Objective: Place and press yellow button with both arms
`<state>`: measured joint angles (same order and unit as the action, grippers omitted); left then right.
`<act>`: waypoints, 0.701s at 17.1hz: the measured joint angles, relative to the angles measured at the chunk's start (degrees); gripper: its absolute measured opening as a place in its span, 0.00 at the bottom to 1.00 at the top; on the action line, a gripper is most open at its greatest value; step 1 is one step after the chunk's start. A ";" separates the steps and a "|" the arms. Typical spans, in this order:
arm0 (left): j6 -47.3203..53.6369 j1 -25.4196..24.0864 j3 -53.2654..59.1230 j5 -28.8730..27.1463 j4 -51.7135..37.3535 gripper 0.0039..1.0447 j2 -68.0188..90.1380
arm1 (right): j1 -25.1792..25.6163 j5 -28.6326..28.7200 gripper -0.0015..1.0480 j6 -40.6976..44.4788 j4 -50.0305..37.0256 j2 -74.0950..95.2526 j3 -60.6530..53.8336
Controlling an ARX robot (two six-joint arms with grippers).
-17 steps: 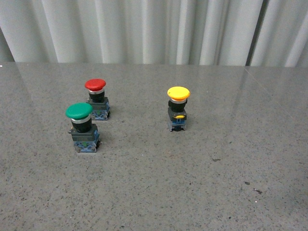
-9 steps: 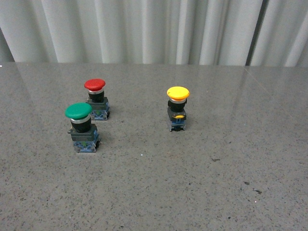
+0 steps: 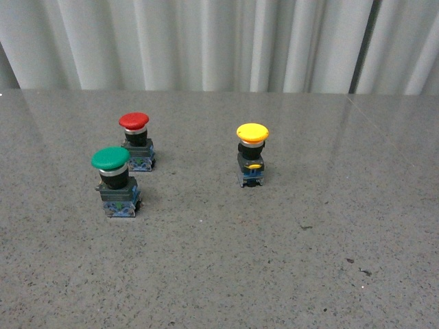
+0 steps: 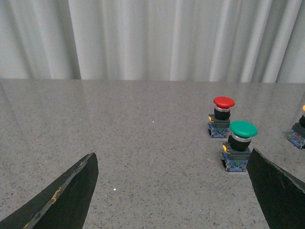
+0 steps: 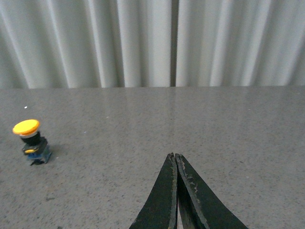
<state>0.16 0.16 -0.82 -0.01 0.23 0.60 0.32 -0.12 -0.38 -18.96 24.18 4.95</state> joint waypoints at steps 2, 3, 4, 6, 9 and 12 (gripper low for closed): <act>0.00 0.00 0.00 0.00 -0.02 0.94 0.00 | -0.31 0.11 0.02 0.00 0.96 -1.73 -0.87; 0.00 0.00 0.00 0.00 -0.02 0.94 0.00 | -0.31 0.13 0.02 0.00 1.49 -2.64 -1.20; 0.00 0.00 0.00 -0.04 0.00 0.94 0.00 | -0.31 0.11 0.02 0.00 1.88 -3.48 -1.46; 0.00 0.00 0.00 -0.02 -0.02 0.94 0.00 | -0.31 0.11 0.02 0.00 3.04 -5.09 -1.92; 0.00 0.00 0.00 0.00 -0.02 0.94 0.00 | -0.31 0.11 0.02 0.00 4.98 -7.89 -2.80; 0.00 0.00 0.00 -0.02 0.00 0.94 0.00 | -0.31 0.11 0.02 0.02 5.35 -10.16 -4.28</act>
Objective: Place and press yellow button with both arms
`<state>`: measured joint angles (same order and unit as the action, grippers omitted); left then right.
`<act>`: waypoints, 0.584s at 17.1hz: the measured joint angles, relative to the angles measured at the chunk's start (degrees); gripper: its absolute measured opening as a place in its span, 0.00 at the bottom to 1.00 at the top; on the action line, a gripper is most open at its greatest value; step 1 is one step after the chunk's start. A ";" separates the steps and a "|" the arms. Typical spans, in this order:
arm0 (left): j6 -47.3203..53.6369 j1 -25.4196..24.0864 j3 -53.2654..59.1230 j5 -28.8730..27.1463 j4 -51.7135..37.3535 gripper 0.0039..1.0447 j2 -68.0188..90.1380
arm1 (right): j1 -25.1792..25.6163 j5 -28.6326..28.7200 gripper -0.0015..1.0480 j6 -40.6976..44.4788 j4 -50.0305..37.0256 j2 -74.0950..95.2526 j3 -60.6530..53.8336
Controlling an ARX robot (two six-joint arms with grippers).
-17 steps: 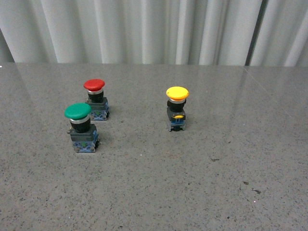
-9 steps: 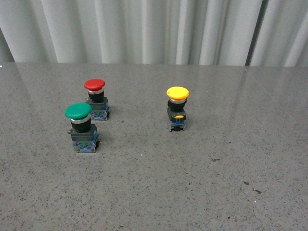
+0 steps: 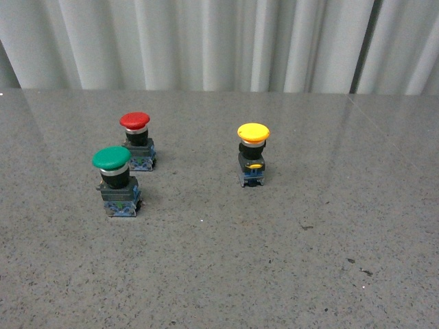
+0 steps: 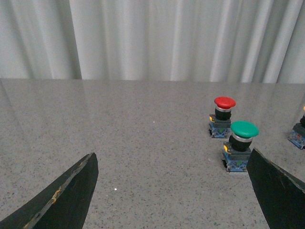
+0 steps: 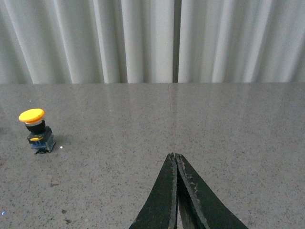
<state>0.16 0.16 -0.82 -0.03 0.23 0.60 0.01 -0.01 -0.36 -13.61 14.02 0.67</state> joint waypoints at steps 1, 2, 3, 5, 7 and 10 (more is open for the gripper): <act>0.00 0.00 0.00 0.02 -0.02 0.94 0.00 | 0.00 0.02 0.02 0.00 0.20 -0.61 0.00; 0.00 0.00 0.00 0.00 0.00 0.94 0.00 | 0.00 0.00 0.02 0.00 1.36 -1.88 0.00; 0.00 0.00 0.00 0.02 -0.02 0.94 0.00 | 0.00 0.02 0.02 0.00 3.06 -3.43 0.00; 0.00 0.00 0.00 0.00 -0.07 0.94 0.00 | 0.00 0.02 0.02 0.00 14.19 -13.70 0.04; 0.00 0.00 0.00 0.04 0.00 0.94 0.00 | 0.00 0.04 0.02 0.00 13.86 -13.77 0.04; 0.00 0.00 0.00 0.00 -0.02 0.94 0.00 | 0.00 0.04 0.02 0.00 13.84 -13.77 0.04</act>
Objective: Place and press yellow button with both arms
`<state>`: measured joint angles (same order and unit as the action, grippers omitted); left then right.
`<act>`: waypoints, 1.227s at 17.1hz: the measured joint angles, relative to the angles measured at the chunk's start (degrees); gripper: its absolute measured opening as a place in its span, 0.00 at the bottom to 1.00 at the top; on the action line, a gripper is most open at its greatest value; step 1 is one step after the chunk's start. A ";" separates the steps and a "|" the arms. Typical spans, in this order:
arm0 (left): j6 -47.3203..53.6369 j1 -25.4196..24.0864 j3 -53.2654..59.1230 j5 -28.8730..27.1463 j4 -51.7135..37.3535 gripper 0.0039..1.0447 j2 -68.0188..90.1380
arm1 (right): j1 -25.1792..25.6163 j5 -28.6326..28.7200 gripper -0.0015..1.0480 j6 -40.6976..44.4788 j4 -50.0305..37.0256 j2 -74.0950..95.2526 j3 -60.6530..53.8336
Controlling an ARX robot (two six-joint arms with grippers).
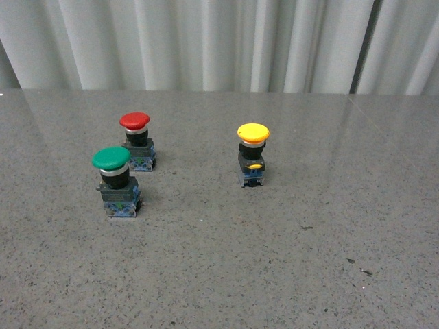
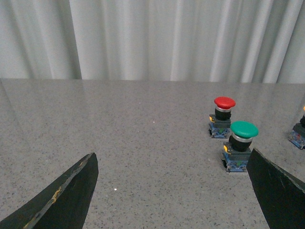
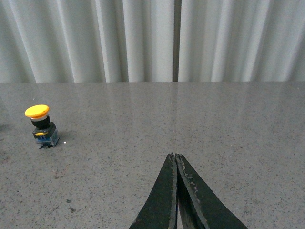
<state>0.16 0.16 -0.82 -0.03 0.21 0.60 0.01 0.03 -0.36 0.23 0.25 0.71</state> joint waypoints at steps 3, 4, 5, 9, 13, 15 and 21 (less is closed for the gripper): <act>0.00 0.00 0.00 0.02 0.00 0.94 0.00 | 0.00 0.00 0.22 0.02 0.00 0.00 0.00; 0.00 0.00 0.00 0.00 0.00 0.94 0.00 | 0.00 0.00 0.29 0.02 0.00 0.00 0.00; 0.00 0.00 0.00 0.02 0.00 0.94 0.00 | 0.00 0.00 0.38 0.02 0.00 0.00 0.00; 0.00 0.00 0.00 0.00 0.00 0.94 0.00 | 0.00 0.00 0.71 0.02 0.00 0.00 0.00; 0.00 0.00 0.00 0.02 0.00 0.94 0.00 | 0.00 0.00 0.93 0.00 0.00 0.00 0.00; 0.00 0.00 0.00 0.02 0.00 0.94 0.00 | 0.00 0.00 0.94 0.00 0.00 0.00 0.00; 0.00 0.00 0.00 0.02 0.00 0.94 0.00 | 0.00 0.00 0.94 0.00 0.00 0.00 0.00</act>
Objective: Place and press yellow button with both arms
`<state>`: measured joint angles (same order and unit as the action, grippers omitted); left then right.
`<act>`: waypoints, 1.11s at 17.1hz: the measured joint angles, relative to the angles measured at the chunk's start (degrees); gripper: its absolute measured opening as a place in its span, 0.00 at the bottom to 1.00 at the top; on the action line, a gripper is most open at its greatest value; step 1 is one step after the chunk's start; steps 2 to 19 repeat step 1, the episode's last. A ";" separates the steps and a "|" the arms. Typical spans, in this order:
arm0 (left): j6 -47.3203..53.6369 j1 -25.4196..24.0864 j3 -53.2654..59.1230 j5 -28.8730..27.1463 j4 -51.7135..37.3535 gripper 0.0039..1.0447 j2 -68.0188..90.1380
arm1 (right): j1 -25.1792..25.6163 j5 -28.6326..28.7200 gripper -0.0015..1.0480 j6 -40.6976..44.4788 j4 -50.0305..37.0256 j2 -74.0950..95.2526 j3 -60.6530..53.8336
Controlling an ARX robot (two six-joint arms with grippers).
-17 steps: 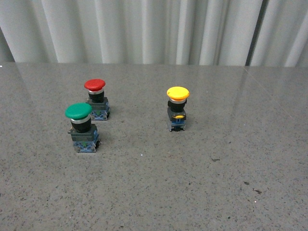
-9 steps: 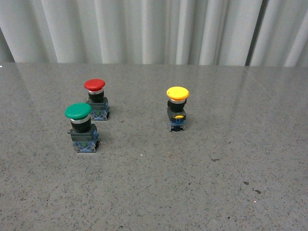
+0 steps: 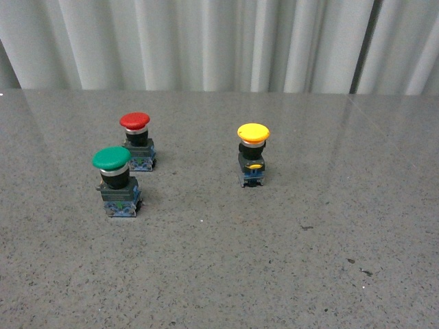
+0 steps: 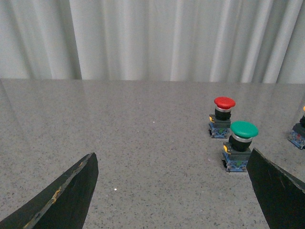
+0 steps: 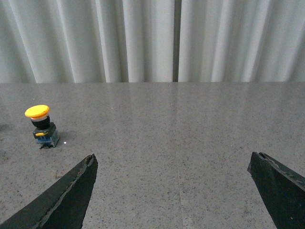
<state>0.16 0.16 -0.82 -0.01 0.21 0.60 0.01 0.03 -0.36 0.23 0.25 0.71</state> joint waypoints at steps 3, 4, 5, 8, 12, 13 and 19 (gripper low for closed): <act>0.00 0.00 0.00 0.00 0.00 0.94 0.00 | 0.00 0.00 0.94 0.02 0.00 0.00 0.00; 0.00 0.00 0.00 0.00 0.00 0.94 0.00 | 0.00 0.00 0.94 0.02 0.00 0.00 0.00; 0.00 0.00 0.00 0.00 0.00 0.94 0.00 | 0.00 0.00 0.94 0.02 0.00 0.00 0.00; 0.00 0.00 0.00 0.00 0.00 0.94 0.00 | 0.00 0.00 0.94 0.02 0.00 0.00 0.00; 0.00 0.00 0.00 0.00 0.00 0.94 0.00 | 0.00 0.00 0.94 0.02 0.00 0.00 0.00; 0.00 0.00 0.00 0.00 0.00 0.94 0.00 | 0.00 0.00 0.94 0.02 0.00 0.00 0.00; 0.00 0.00 0.00 0.00 0.00 0.94 0.00 | 0.00 0.00 0.94 0.02 0.00 0.00 0.00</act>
